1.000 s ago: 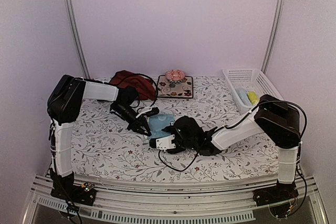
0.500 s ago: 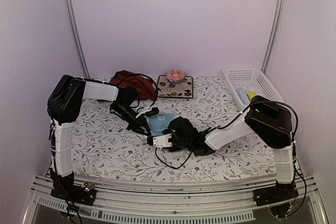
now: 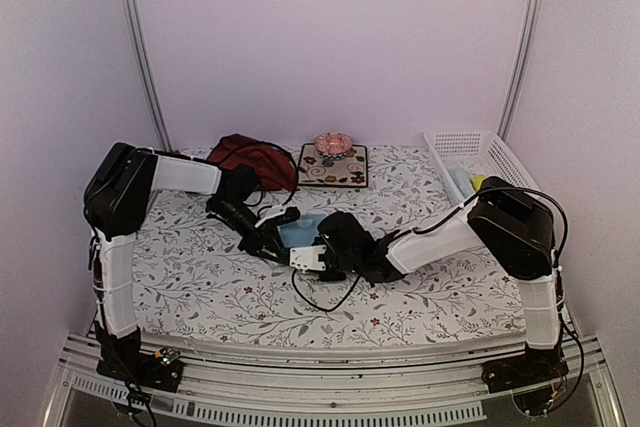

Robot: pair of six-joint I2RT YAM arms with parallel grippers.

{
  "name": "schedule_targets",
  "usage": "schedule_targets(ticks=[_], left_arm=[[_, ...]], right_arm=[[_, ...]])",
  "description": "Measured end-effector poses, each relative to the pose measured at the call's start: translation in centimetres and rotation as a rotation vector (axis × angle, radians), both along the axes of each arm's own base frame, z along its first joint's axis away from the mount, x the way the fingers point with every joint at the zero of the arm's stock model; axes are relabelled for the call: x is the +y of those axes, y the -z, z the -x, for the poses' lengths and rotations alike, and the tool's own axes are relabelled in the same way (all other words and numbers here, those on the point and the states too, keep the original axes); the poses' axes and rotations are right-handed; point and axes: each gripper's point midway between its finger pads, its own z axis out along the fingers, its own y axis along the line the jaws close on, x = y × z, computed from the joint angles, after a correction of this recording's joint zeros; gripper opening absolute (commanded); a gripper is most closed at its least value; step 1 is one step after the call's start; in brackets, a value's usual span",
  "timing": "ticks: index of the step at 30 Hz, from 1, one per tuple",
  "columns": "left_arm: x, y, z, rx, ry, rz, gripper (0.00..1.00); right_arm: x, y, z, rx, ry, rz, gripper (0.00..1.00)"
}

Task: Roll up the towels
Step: Roll the towel at the center of the board.

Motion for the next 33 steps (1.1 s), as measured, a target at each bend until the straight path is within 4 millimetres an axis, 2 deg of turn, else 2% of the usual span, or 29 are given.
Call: schedule_targets(ticks=[5, 15, 23, 29, 33], left_arm=[[0.9, -0.9, 0.5, -0.085, 0.017, -0.009, 0.49], [3.9, -5.2, 1.6, -0.447, 0.013, 0.048, 0.53], [5.6, -3.5, 5.0, -0.686, 0.078, 0.104, 0.53], [5.4, -3.5, 5.3, -0.905, 0.129, 0.129, 0.53], [4.4, -3.5, 5.5, -1.015, 0.166, 0.133, 0.52]], right_arm=[[0.5, -0.1, -0.3, 0.078, -0.002, -0.01, 0.04], [1.1, -0.3, 0.2, 0.314, 0.0, -0.02, 0.05], [1.6, -0.3, 0.7, 0.534, 0.009, -0.056, 0.06], [1.9, -0.4, 0.9, 0.708, 0.019, -0.093, 0.06], [2.0, -0.4, 0.9, 0.818, 0.028, -0.107, 0.06]])
